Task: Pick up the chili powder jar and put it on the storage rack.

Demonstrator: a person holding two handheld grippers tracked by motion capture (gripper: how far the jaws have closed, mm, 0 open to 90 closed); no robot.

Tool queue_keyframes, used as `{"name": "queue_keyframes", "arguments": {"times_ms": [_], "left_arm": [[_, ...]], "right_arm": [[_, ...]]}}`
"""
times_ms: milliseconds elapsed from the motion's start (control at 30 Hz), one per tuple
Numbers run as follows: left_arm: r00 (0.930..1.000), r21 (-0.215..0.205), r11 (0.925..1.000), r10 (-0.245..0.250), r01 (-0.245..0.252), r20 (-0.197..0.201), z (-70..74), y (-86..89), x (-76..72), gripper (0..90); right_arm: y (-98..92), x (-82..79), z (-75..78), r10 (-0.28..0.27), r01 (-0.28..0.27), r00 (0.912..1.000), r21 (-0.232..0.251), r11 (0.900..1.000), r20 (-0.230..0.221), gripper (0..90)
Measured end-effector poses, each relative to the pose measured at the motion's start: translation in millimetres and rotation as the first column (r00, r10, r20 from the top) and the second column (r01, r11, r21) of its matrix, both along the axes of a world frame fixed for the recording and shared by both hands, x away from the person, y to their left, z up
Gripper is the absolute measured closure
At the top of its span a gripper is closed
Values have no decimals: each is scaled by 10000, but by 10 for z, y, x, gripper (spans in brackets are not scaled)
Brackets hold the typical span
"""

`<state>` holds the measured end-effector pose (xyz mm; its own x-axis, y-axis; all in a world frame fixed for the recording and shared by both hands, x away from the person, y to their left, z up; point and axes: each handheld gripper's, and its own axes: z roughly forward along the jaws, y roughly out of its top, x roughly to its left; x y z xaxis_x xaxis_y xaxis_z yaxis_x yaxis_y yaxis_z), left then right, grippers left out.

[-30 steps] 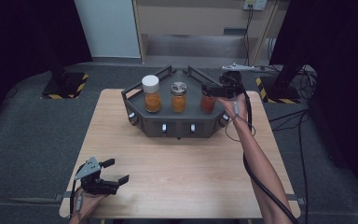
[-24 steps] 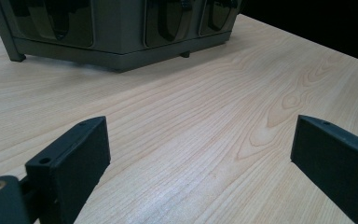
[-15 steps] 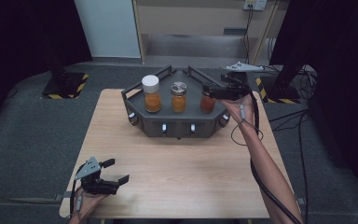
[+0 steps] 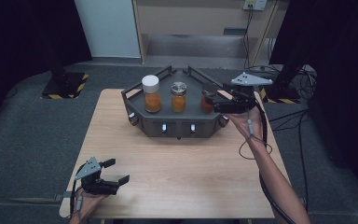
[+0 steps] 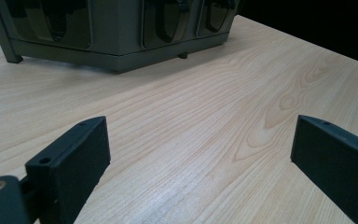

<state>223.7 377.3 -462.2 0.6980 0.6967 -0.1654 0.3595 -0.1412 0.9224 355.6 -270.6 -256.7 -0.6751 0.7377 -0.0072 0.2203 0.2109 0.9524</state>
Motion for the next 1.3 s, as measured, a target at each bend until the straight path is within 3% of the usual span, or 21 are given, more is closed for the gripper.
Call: {"name": "queue_keyframes", "arguments": {"times_ms": [533, 633, 900, 1300], "left_arm": [[10000, -52, 10000, 69, -69, -17, -3, -3, 5, 37], [10000, -246, 9997, 36, -38, -91, -18, 12, 16, 36], [10000, -225, 9997, 64, -65, -62, -19, 14, 14, 36], [10000, -172, 9998, 29, -29, -40, -14, 14, 10, 36]], "right_arm": [[-324, -484, -246, 231, -236, 9995, 243, 9994, 219, 126], [-386, -548, -306, 257, -260, 9996, 233, 9994, 120, 125], [-557, -742, -491, 1, 2, 9999, 245, 9997, -124, 124], [-694, -1068, -735, -442, 442, 9990, 47, 9990, -110, 124]]}}
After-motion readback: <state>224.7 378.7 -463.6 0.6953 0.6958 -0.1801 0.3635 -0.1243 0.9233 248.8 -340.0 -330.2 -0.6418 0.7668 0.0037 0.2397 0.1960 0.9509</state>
